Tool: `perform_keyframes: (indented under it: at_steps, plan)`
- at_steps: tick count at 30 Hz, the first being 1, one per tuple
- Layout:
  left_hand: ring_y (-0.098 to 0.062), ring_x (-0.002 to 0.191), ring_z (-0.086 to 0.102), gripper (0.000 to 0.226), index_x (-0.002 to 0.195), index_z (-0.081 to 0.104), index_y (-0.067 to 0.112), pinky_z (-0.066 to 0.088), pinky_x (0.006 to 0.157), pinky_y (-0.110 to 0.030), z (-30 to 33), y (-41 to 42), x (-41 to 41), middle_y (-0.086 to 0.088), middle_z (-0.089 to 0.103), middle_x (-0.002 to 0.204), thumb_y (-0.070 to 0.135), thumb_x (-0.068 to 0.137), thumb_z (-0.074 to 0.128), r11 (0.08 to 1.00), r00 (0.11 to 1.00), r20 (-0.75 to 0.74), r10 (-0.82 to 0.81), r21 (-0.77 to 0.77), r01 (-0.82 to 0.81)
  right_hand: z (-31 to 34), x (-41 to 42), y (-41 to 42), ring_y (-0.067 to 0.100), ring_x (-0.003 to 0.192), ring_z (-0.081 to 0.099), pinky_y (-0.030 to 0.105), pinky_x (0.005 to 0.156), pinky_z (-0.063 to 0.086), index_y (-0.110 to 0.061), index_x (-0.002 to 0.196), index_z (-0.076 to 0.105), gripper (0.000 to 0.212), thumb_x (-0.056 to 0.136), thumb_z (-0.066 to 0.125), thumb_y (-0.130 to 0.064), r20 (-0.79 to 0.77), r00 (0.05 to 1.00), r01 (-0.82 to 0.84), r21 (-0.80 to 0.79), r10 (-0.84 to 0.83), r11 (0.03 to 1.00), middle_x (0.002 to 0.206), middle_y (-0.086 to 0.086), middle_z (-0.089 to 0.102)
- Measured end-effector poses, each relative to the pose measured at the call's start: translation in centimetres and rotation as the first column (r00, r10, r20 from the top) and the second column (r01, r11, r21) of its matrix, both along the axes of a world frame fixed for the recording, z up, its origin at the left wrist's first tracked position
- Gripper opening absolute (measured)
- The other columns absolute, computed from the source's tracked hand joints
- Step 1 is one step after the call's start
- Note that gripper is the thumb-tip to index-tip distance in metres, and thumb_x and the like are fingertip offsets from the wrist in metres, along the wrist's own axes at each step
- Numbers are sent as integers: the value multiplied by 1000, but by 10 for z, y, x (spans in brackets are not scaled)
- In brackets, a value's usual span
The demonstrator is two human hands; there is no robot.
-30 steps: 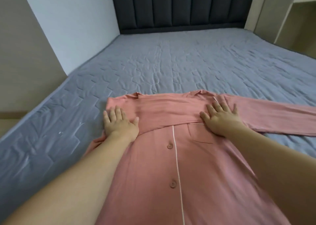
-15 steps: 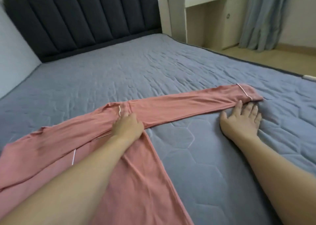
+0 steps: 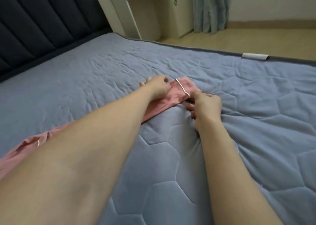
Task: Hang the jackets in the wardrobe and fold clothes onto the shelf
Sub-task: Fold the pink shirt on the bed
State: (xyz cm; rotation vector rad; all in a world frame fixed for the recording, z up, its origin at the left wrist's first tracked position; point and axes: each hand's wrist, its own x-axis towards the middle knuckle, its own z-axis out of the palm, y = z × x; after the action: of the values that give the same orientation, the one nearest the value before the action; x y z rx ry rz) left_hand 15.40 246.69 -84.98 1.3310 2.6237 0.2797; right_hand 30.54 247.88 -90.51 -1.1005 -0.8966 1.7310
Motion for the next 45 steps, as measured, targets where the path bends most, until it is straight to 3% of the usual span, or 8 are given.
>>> perform_keyframes:
  at_steps: [5,14,25,29,33,36,39,45]
  plan:
    - [-40,122,54,14,73,65,21,38,107,-55,-3,3,0,-17,69,110,26,64,55,974,954,293,65,190,-125,5,-8,-1,31,58,53,44,60,42,-14,54,61,10,62,59,-18,77,996,29,122,-38,992,54,7,58]
    - [-14,58,39,19,90,64,19,35,51,-19,74,-128,-32,1,47,70,5,89,51,802,826,535,176,409,-436,76,-40,-101,6,68,64,33,69,53,-20,81,75,14,79,67,-31,51,992,-125,536,115,835,71,-10,71]
    - [-14,63,66,14,84,64,17,56,60,-24,120,-491,-160,-1,67,77,21,95,57,359,474,880,29,433,-827,122,-177,-374,17,98,62,35,89,46,-23,100,72,28,90,47,-34,486,858,-513,812,166,278,103,-3,70]
    - [-18,51,62,26,80,60,16,52,53,-24,73,-632,-199,-5,61,75,29,98,46,163,286,931,226,254,-953,68,-218,-402,31,132,38,48,111,21,-23,135,48,46,95,33,-38,865,498,-834,497,-60,241,143,10,45]
    - [-26,98,66,46,120,62,11,56,82,-40,9,-693,-210,-13,66,112,49,96,51,197,172,940,295,117,-973,20,-240,-412,34,147,8,58,116,1,-31,150,22,61,94,18,-55,981,165,-955,185,-105,231,161,7,14]
    - [-24,88,65,39,131,53,1,57,64,-29,-5,-684,-216,-13,63,115,18,96,58,166,319,820,475,272,-948,14,-254,-416,35,148,0,63,112,-7,-39,150,18,64,91,13,-62,983,98,-961,135,-158,242,163,1,6]
    - [-36,120,58,40,131,52,-6,49,98,-39,-1,-694,-224,-24,57,132,14,96,52,171,332,519,788,333,-927,20,-268,-413,37,148,-1,64,110,-10,-38,152,12,70,88,11,-66,981,55,-965,99,-185,242,164,1,0]
    - [-35,126,41,49,131,47,14,32,103,-45,-8,-679,-201,-15,41,139,37,88,50,598,491,-360,793,314,-737,16,-280,-391,36,148,-7,59,114,-14,-36,154,5,78,87,10,-75,966,21,-974,77,-256,211,163,7,-7]
